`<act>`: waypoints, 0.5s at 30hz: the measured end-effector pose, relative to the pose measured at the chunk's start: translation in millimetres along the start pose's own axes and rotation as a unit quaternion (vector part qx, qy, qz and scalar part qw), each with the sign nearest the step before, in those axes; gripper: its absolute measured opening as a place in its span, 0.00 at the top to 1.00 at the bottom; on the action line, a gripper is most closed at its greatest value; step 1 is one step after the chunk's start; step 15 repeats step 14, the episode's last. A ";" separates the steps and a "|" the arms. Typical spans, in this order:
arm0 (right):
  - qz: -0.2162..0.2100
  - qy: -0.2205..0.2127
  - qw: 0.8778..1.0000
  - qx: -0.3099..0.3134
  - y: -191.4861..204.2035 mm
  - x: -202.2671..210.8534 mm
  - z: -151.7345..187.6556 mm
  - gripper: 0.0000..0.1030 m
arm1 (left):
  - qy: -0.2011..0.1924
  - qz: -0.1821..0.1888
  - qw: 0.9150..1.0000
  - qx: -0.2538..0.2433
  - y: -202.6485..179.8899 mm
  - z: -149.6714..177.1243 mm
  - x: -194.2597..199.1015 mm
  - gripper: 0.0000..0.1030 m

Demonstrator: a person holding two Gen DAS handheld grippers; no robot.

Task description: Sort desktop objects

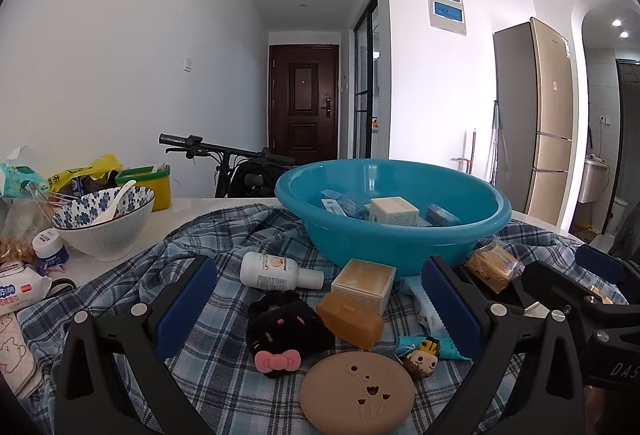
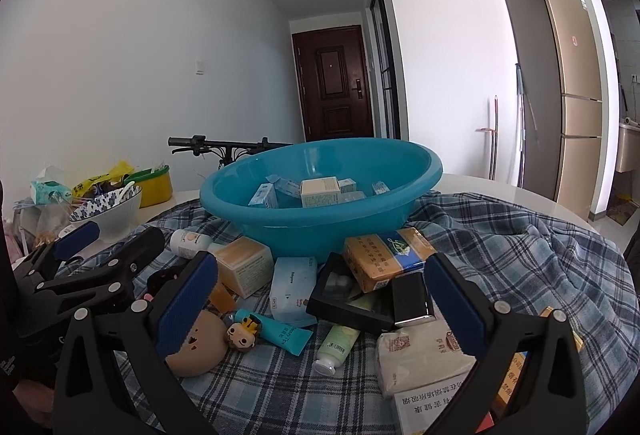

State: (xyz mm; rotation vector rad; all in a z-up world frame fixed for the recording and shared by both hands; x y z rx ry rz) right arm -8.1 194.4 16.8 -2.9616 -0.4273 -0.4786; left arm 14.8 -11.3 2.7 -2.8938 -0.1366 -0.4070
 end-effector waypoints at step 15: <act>-0.002 -0.004 1.000 0.016 6.1 1.8 -1.1 0.00 | -0.003 -0.022 1.000 0.005 5.8 1.0 3.2 0.00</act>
Point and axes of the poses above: each gripper's, at about its wrist camera, not at the fingertips, and x roughly against the way its jaws point, y to its left, z to its underside, the point moved 1 cm from there along -x, roughly the way its jaws point, and after that the axes turned 11 degrees about x, right-handed, at the moved point
